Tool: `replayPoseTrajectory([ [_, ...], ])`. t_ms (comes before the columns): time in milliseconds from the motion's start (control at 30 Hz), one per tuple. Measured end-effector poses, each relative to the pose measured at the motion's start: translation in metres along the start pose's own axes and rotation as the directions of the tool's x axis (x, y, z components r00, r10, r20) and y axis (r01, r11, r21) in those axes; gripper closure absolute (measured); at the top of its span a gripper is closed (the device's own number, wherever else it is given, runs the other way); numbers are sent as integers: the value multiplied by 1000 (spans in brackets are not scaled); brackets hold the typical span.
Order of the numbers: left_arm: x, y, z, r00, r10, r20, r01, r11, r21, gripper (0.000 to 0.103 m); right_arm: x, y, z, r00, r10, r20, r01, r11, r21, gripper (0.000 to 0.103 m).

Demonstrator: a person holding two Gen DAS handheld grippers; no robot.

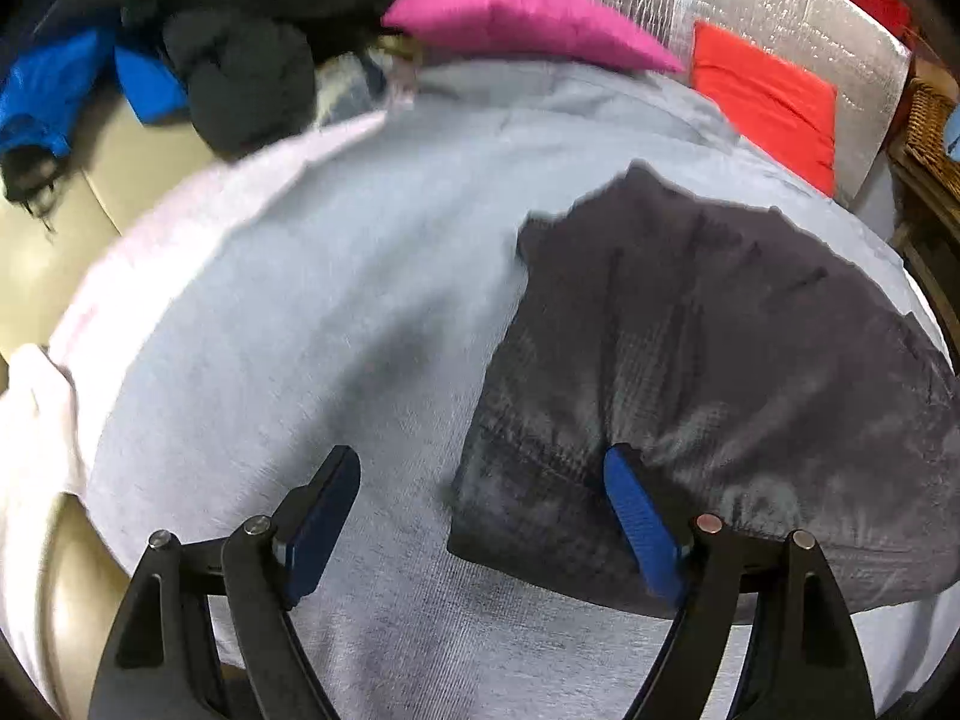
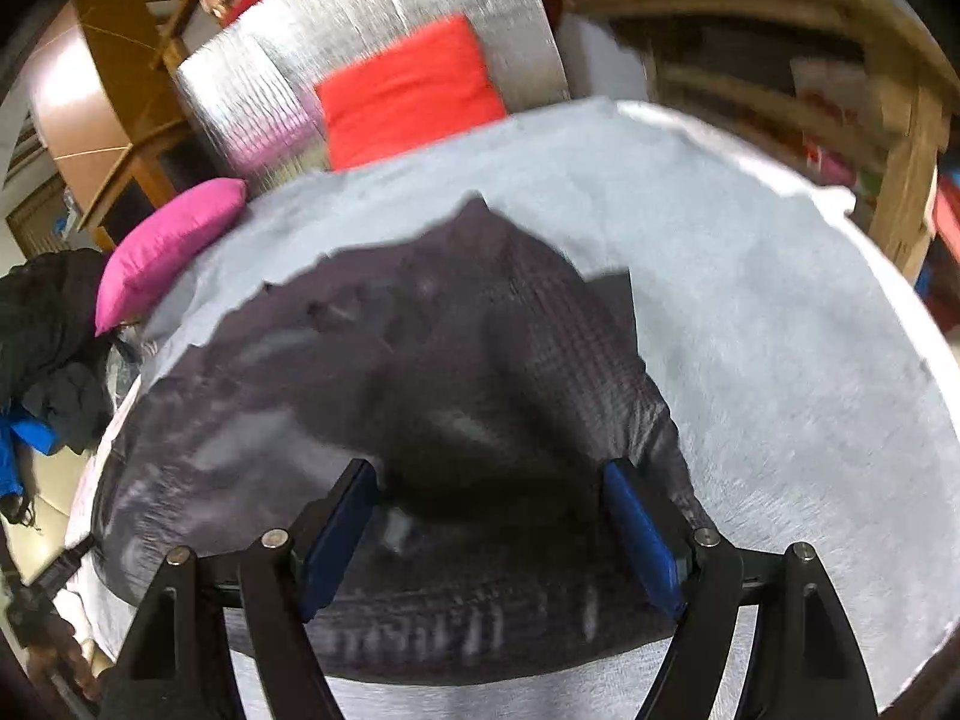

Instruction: Fold large clothes

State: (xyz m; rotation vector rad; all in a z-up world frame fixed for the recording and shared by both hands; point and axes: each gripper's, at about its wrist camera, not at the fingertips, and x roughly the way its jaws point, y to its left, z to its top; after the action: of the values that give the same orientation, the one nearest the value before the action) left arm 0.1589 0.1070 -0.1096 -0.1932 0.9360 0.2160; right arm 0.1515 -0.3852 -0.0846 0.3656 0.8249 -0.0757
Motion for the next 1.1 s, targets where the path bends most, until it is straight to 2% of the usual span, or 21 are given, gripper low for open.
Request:
replayPoseTrajectory([
  [100, -15, 1, 5, 999, 18, 26, -17, 1000, -23, 19, -6, 1, 5, 1000, 20, 17, -20, 1000, 15, 22],
  [233, -40, -20, 11, 997, 32, 72, -33, 999, 16, 19, -25, 12, 13, 997, 58, 54, -59, 998, 21, 22],
  [367, -53, -49, 11, 996, -4, 90, -3, 996, 86, 19, -35, 49, 9, 995, 75, 64, -71, 995, -64, 22],
  [500, -59, -66, 8, 996, -31, 83, 21, 993, 115, 19, -30, 91, -8, 998, 43, 49, -34, 984, -178, 22],
  [667, -64, -85, 5, 995, -47, 92, 33, 988, 150, 19, -14, 119, -23, 999, 29, 30, -22, 977, -214, 22],
  [767, -62, -89, 4, 995, -55, 86, 41, 986, 161, 19, -2, 125, -30, 1000, -7, 21, 12, 969, -247, 22],
  [833, -60, -91, 3, 995, -55, 81, 42, 986, 162, 19, 14, 125, -38, 998, -51, -21, 43, 963, -267, 22],
  [900, -59, -92, 2, 995, -57, 80, 44, 986, 160, 19, 19, 125, -43, 997, -73, -15, 66, 955, -289, 19],
  [1100, -53, -96, 0, 996, -59, 64, 47, 985, 165, 19, 28, 120, -47, 995, -98, -36, 82, 947, -310, 14],
])
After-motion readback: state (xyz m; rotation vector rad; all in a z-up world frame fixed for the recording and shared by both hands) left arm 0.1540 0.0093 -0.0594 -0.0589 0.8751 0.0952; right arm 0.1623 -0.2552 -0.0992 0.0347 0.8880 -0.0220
